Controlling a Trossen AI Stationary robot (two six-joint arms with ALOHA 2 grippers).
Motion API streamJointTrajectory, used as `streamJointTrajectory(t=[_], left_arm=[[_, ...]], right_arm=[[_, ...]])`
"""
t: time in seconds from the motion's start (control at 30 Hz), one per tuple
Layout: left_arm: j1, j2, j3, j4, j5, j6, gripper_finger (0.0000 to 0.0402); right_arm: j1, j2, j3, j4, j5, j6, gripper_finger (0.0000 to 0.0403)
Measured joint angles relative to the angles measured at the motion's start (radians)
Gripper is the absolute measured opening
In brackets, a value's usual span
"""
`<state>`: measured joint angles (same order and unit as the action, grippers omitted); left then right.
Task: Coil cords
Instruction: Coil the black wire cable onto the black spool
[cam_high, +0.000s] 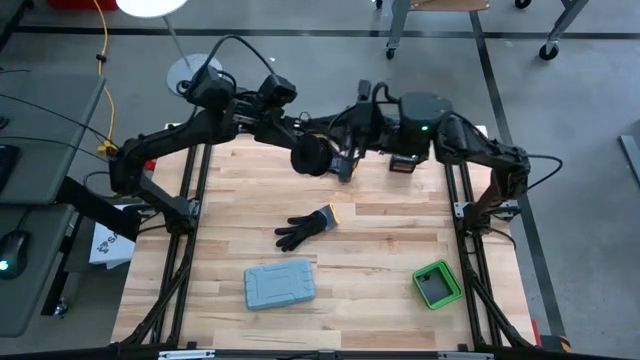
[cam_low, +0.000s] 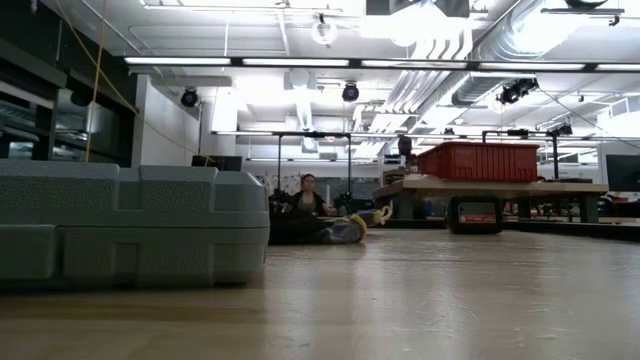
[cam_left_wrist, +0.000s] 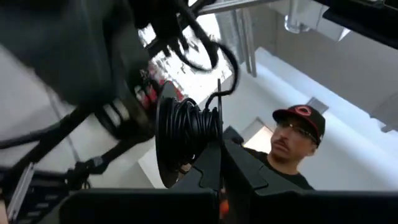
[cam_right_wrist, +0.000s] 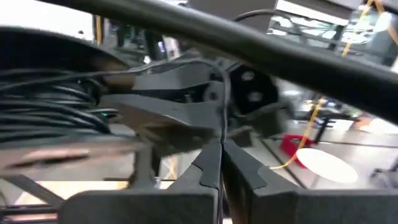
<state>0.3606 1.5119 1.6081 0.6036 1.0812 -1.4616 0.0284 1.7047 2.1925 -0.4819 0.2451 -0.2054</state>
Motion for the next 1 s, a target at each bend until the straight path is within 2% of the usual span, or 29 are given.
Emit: streamJointTrajectory(t=[0.37, 0.5, 0.7, 0.87, 1.0], left_arm=[[0.023, -0.003, 0.000, 0.222, -0.163, 0.091, 0.0000], [0.041, -0.024, 0.000, 0.267, -0.244, 0.226, 0.0000], [0.081, -0.061, -0.001, 0.249, -0.305, 0.479, 0.0000], [0.107, -0.077, -0.002, 0.225, -0.332, 0.613, 0.0000], [0.126, -0.094, -0.002, 0.136, -0.341, 0.700, 0.0000]], right_arm=[[0.001, 0.041, 0.000, 0.039, -0.083, 0.075, 0.0000], [0.000, 0.040, 0.000, 0.062, -0.094, 0.097, 0.0000], [-0.001, 0.039, 0.002, 0.086, -0.097, 0.101, 0.0000], [-0.001, 0.038, 0.002, 0.119, -0.097, 0.112, 0.0000], [-0.003, 0.038, 0.001, 0.108, -0.093, 0.164, 0.0013]])
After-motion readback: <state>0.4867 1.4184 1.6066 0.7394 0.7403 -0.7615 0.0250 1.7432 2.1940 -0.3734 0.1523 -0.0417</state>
